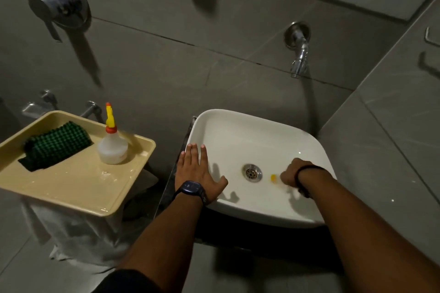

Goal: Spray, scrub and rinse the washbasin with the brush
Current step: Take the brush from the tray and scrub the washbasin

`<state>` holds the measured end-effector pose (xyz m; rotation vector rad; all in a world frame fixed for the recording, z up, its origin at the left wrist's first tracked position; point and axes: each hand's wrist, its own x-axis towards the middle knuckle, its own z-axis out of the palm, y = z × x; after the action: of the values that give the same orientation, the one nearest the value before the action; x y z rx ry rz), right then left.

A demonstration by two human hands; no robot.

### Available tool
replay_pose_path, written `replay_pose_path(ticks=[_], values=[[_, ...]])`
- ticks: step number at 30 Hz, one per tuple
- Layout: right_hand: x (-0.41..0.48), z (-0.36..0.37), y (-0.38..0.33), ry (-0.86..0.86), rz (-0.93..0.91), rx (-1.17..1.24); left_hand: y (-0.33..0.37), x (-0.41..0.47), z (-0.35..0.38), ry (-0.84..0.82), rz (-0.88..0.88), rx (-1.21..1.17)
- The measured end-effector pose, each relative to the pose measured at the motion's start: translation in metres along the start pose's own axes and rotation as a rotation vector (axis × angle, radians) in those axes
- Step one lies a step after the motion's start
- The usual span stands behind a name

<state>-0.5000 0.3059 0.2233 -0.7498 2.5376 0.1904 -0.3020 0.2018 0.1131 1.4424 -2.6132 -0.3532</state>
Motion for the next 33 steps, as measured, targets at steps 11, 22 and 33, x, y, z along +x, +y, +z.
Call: replay_pose_path(ticks=[11, 22, 33], values=[[0.012, 0.057, -0.061, 0.217, -0.106, 0.395, -0.003, 0.004, 0.006, -0.010, -0.013, -0.016], [-0.015, -0.020, -0.022, -0.325, -0.039, 0.198, -0.002, 0.006, 0.008, -0.007, -0.011, 0.005], [-0.028, 0.031, 0.033, -0.018, -0.177, 1.139, 0.047, 0.026, -0.061, -0.032, -0.095, -0.356]])
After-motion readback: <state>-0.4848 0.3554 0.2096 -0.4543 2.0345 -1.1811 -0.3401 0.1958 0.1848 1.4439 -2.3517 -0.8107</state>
